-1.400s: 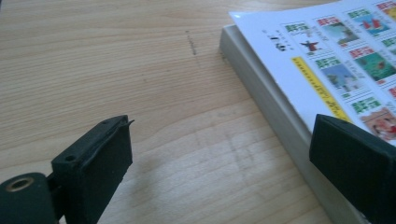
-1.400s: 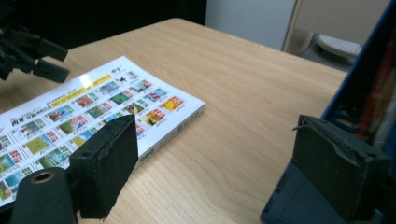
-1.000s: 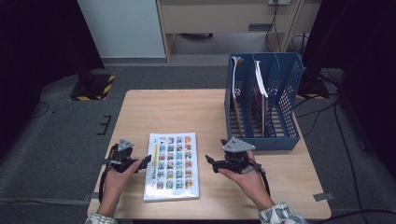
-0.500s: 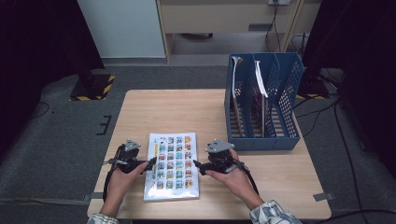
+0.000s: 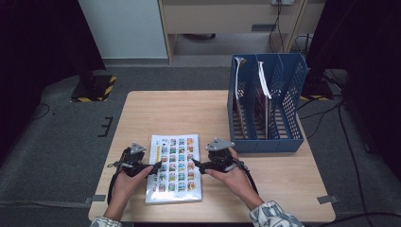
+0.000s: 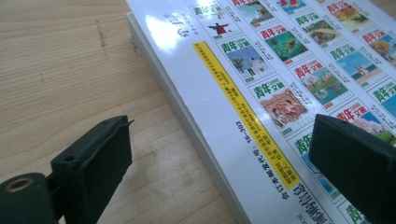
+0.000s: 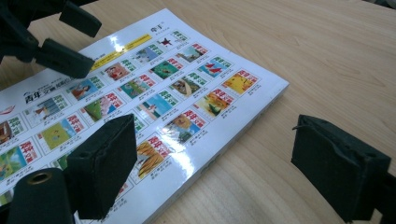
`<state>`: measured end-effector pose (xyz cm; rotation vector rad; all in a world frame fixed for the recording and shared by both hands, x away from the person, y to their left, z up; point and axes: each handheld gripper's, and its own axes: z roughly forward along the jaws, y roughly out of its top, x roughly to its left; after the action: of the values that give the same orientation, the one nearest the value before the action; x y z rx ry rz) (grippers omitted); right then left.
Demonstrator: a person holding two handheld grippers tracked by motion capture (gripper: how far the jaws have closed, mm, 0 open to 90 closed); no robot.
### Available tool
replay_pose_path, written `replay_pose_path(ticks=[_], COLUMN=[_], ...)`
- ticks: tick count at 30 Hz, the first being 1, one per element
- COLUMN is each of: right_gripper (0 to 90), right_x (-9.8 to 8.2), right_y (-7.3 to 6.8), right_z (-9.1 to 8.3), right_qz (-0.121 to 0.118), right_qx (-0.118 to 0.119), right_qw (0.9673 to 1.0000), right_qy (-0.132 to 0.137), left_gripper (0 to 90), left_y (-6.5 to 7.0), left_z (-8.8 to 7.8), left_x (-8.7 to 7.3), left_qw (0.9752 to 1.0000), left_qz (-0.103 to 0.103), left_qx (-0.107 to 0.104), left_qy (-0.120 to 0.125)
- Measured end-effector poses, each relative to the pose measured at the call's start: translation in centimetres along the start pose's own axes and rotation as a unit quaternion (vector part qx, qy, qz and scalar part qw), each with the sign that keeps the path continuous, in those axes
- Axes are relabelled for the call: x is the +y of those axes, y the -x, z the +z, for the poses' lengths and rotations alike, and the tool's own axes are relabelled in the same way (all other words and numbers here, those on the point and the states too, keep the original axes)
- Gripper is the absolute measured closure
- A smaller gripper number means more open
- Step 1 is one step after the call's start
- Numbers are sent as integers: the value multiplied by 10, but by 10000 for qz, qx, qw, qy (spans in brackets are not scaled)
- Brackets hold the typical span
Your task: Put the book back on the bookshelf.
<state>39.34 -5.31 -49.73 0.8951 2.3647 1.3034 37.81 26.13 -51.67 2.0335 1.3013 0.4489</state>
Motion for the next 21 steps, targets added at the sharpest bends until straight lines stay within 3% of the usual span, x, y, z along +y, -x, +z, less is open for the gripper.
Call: replay_pose_path(ticks=[21], right_gripper=[138], right_x=[0], right_y=[-5], right_z=[22], right_qz=[93], right_qx=[246], right_qw=[9993], right_qy=[-259], left_gripper=[33], left_y=[2], left_z=[7], left_x=[0], left_qw=[9999], left_qz=[-78], left_qx=[-14], left_qy=[-76])
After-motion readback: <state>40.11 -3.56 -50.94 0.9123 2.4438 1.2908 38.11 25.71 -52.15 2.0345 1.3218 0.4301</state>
